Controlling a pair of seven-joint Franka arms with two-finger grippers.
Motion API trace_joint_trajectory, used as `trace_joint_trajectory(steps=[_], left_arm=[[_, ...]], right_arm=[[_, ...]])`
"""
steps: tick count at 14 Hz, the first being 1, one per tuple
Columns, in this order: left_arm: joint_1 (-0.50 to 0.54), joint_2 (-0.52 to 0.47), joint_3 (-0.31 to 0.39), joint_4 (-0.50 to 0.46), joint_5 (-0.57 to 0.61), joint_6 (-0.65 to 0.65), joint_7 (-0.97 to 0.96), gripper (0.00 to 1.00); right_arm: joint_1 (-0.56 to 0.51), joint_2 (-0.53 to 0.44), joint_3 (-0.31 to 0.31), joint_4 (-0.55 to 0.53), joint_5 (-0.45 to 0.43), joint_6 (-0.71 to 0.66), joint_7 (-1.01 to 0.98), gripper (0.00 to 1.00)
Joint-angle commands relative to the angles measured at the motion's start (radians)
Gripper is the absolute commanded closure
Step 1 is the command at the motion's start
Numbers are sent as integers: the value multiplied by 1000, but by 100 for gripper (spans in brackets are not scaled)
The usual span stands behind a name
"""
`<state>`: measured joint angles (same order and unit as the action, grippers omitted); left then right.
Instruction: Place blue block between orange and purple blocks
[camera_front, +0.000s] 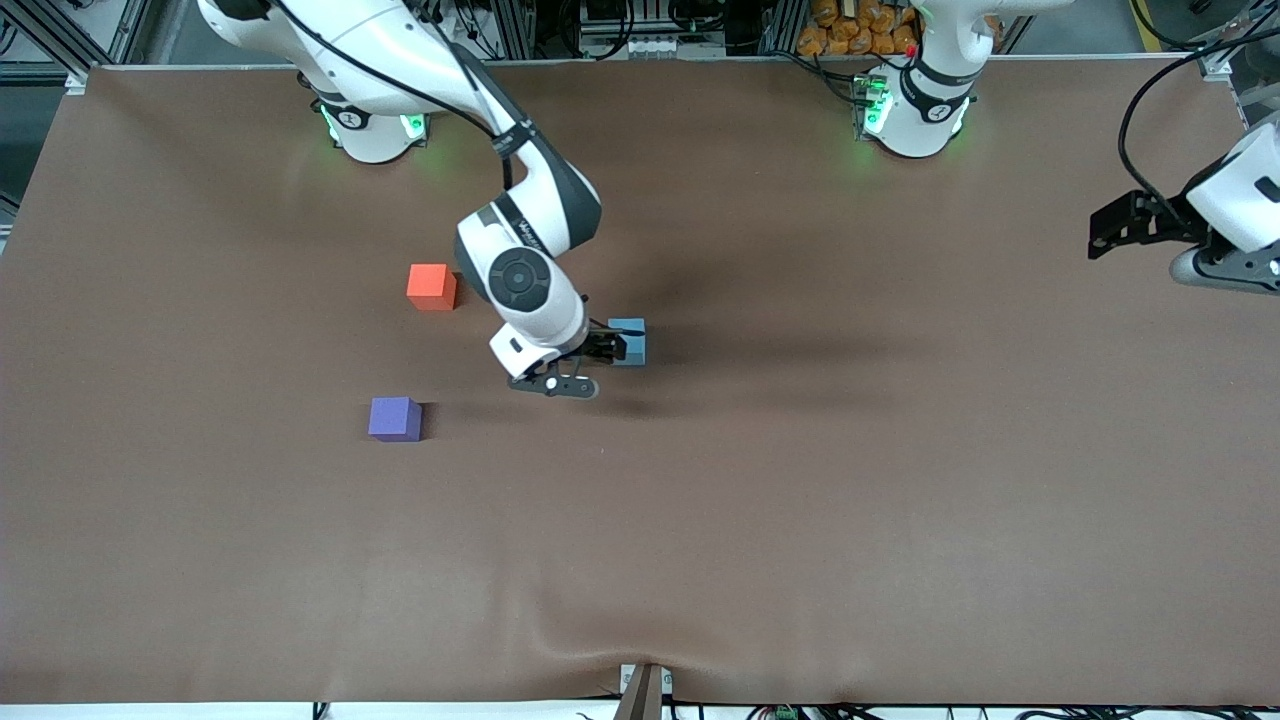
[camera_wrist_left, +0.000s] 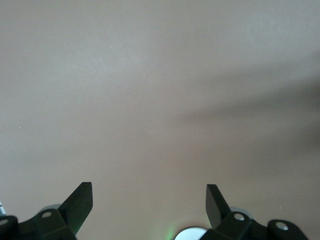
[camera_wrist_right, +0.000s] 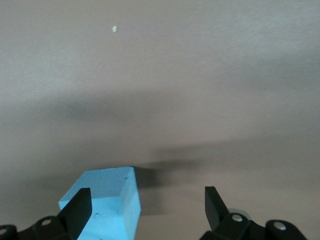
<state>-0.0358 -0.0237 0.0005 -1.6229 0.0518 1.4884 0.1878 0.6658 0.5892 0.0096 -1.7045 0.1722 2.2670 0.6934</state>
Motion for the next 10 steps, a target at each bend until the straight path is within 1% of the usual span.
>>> trace_joint_trajectory(steps=[1, 3, 5, 7, 8, 10], left_arm=[[7, -5, -11, 80, 25, -120, 64, 0], [31, -13, -7, 80, 22, -149, 117, 0], [51, -18, -14, 81, -4, -157, 110, 0], [51, -18, -11, 83, -82, -155, 66, 0], [50, -13, -13, 83, -101, -151, 41, 0], [40, -5, -22, 90, -89, -142, -31, 0]], right_arm=[[37, 18, 0, 49, 6, 24, 37, 0], [58, 43, 1, 51, -2, 77, 51, 0], [72, 44, 3, 46, -8, 77, 46, 0], [84, 55, 3, 46, -13, 78, 49, 0], [87, 57, 1, 46, -19, 78, 49, 0], [101, 55, 1, 40, -31, 77, 51, 0]])
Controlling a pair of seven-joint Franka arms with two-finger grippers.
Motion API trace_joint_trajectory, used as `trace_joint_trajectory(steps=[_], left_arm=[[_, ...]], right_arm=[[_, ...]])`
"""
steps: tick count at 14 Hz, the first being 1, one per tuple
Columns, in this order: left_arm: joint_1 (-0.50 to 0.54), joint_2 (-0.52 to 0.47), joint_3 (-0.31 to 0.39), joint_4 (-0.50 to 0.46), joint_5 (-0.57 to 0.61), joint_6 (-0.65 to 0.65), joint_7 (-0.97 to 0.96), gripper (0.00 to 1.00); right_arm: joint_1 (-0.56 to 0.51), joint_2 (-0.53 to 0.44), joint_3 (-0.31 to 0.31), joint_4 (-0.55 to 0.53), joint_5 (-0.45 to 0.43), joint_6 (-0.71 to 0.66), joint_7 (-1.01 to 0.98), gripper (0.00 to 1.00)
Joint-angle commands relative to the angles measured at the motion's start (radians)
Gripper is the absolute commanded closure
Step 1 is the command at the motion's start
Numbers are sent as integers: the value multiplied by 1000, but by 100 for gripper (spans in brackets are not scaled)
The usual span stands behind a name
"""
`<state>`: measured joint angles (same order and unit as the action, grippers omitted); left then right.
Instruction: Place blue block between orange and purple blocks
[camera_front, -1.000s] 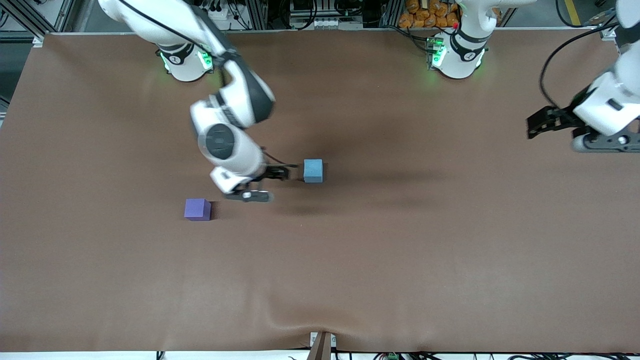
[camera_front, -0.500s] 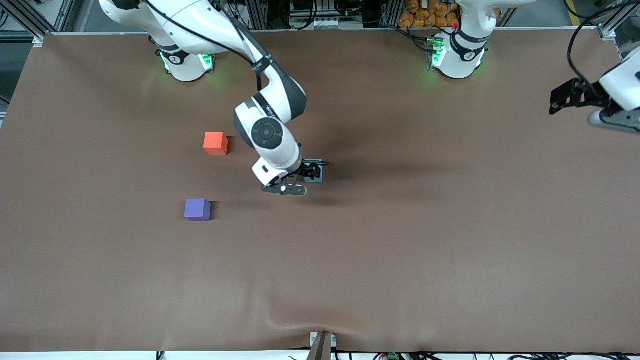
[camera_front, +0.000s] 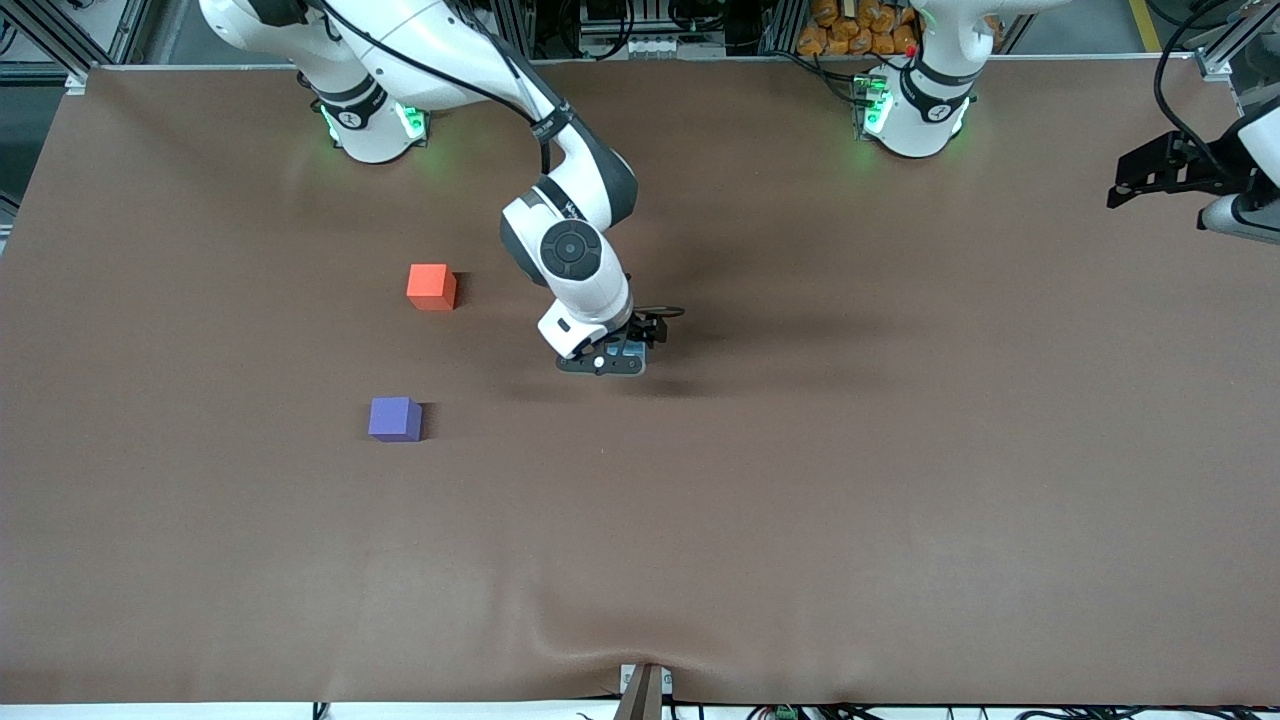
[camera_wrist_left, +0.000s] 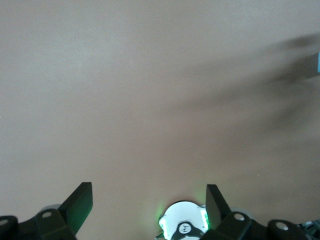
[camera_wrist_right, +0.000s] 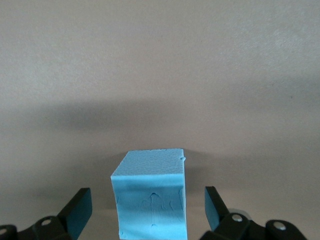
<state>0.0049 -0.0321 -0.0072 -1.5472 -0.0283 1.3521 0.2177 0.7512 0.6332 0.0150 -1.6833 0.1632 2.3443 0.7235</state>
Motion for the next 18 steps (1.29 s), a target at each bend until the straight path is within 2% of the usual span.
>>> trace_joint_trajectory(steps=[1, 5, 7, 8, 10, 13, 15, 18], left_arm=[[0, 3, -20, 15, -7, 8, -116, 0], [-5, 41, -53, 15, -9, 56, -150, 0], [-19, 75, -56, 15, -7, 108, -158, 0], [-41, 99, -56, 24, 2, 107, -150, 0], [-60, 103, -56, 47, 80, 108, -144, 0], [-56, 103, -53, 53, 77, 108, -149, 0], [-57, 107, -53, 70, 79, 108, -153, 0], [-59, 107, -53, 70, 80, 108, -155, 0]], right_arm=[[25, 17, -4, 17, -22, 1, 24, 0], [56, 66, -4, 19, -62, 52, 94, 0], [51, 66, -3, 23, -82, 43, 99, 97], [45, 60, -3, 25, -82, 40, 115, 100], [19, 39, -4, 28, -83, 0, 105, 100], [-61, -87, -6, 20, -85, -204, 88, 100], [-154, -182, -6, -4, -83, -339, -2, 100], [-310, -381, -4, -200, -73, -362, -201, 100]])
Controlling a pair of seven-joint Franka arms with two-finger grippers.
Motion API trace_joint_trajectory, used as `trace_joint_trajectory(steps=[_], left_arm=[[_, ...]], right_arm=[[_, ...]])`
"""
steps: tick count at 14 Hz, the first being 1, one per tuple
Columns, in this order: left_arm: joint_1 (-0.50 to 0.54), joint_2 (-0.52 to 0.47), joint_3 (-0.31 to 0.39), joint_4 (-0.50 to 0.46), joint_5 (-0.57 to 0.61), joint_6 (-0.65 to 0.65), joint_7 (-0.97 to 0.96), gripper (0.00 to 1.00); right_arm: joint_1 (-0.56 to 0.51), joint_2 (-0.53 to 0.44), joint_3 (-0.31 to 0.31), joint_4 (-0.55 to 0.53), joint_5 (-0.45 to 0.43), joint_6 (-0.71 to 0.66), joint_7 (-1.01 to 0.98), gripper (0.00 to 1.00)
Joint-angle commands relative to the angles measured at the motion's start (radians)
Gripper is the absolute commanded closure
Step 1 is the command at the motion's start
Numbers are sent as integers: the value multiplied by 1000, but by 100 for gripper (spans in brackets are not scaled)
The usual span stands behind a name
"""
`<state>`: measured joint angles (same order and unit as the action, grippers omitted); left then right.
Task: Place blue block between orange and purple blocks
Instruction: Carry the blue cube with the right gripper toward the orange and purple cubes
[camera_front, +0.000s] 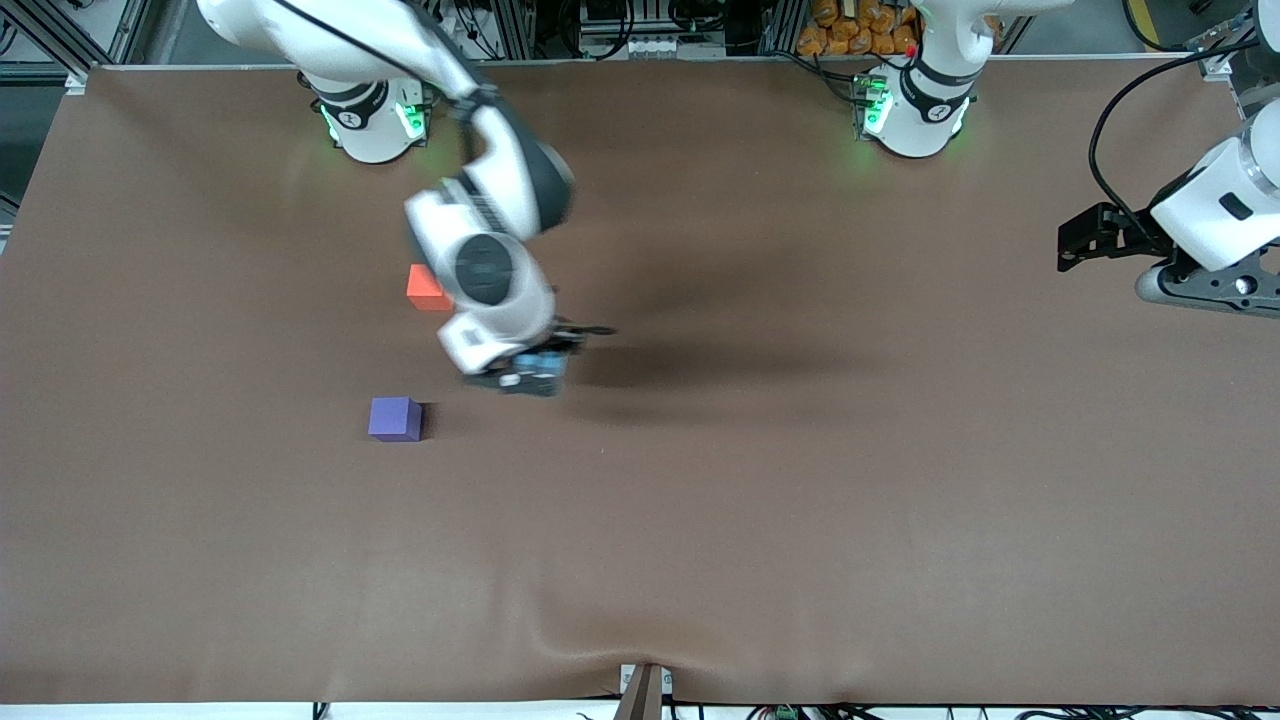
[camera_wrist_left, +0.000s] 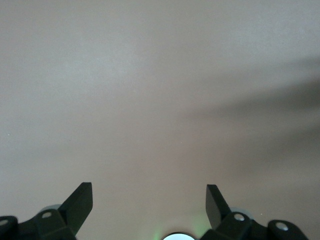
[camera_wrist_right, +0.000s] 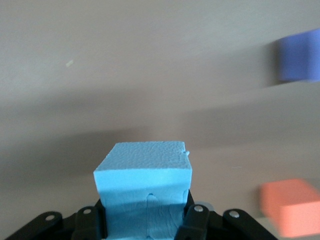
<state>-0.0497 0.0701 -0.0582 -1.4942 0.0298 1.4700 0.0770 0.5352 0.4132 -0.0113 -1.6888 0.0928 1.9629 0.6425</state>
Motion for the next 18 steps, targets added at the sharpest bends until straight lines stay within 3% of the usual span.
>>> trace_joint_trajectory(steps=[1, 3, 7, 18], left_arm=[[-6, 5, -2, 17, 22, -10, -14, 0], [-4, 37, -2, 20, 22, -10, -11, 0], [7, 66, 0, 52, 5, -7, -16, 0], [-1, 60, -3, 52, 10, 35, -86, 0]], right_arm=[[-136, -209, 22, -259, -2, 20, -189, 100], [-185, -267, 21, -365, -2, 54, -253, 100], [-305, -301, 17, -577, -2, 273, -432, 100], [-301, -191, 19, -658, -1, 508, -435, 100]])
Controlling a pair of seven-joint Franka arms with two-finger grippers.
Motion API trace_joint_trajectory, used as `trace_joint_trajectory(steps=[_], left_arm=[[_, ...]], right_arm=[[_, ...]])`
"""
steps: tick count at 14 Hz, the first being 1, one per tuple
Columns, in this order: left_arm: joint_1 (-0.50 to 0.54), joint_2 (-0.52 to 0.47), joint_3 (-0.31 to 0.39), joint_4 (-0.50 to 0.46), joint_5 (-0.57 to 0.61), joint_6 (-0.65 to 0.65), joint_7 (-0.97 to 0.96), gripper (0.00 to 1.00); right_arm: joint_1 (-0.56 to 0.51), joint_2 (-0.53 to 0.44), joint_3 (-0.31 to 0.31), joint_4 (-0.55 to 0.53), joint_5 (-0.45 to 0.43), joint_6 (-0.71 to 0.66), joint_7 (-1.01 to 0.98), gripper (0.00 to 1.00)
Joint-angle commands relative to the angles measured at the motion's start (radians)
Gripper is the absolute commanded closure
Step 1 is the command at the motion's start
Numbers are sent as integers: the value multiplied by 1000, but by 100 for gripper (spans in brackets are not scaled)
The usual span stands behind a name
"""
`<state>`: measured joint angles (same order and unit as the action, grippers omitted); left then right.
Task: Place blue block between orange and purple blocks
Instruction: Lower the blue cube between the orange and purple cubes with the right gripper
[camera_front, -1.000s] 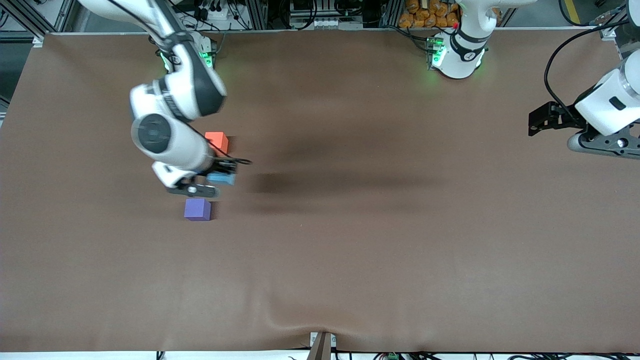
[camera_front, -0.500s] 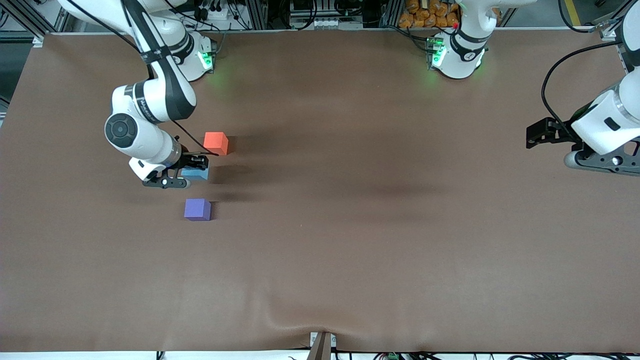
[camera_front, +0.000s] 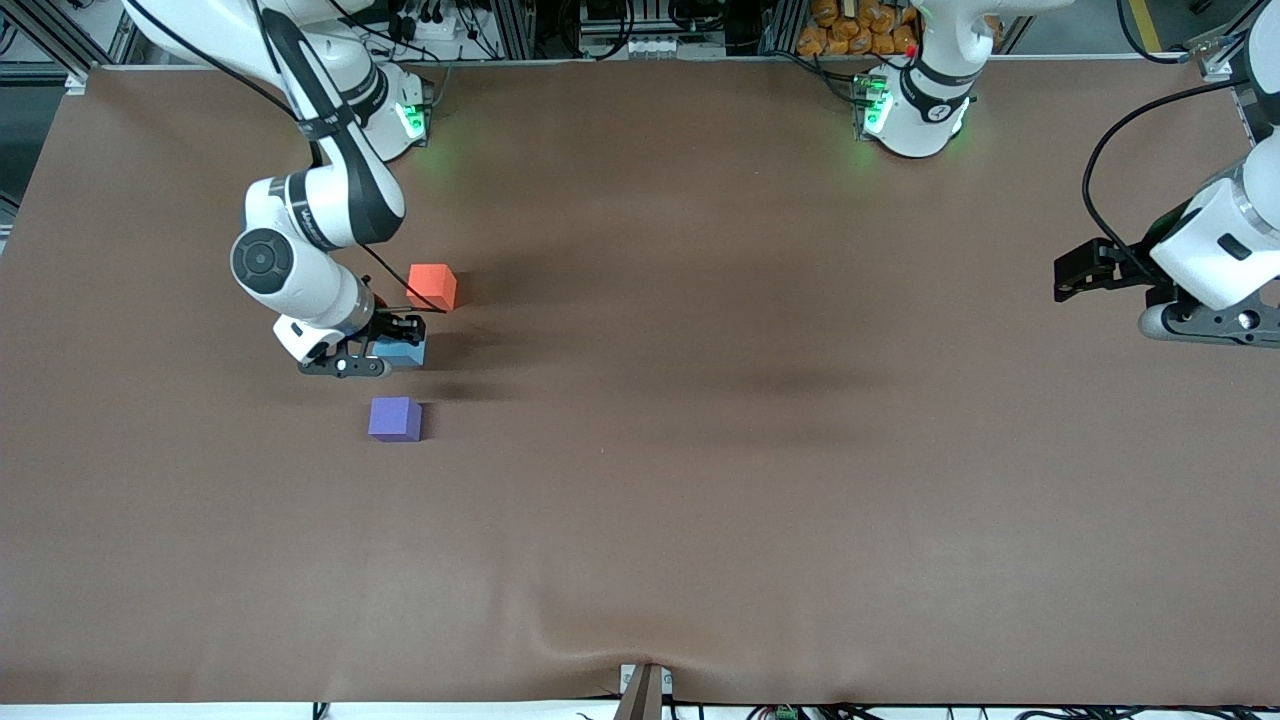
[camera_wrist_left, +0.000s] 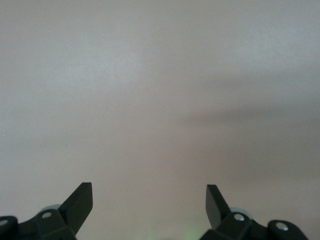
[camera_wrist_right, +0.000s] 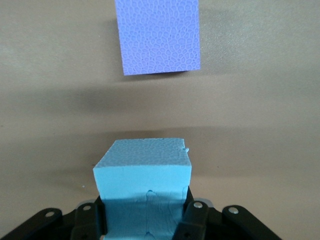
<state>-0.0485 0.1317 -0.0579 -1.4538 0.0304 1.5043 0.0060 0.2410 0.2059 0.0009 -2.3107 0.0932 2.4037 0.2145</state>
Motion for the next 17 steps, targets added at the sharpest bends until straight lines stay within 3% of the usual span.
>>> trace_joint_trajectory(steps=[1, 12, 15, 16, 17], left_arm=[[-2, -1, -5, 12, 13, 1, -15, 0], [3, -23, -5, -2, 19, 37, -14, 0], [12, -92, -60, -91, 19, 68, -17, 0], [18, -101, -62, -99, 10, 73, -15, 0], [22, -106, -62, -102, 8, 71, -17, 0]], right_arm=[[-6, 30, 8, -38, 5, 92, -7, 100], [8, 93, 10, -42, 48, 156, 0, 100], [8, 98, 10, -42, 48, 155, 2, 100], [6, 98, 10, -41, 48, 155, 2, 29], [6, 96, 10, -39, 49, 144, 3, 0]])
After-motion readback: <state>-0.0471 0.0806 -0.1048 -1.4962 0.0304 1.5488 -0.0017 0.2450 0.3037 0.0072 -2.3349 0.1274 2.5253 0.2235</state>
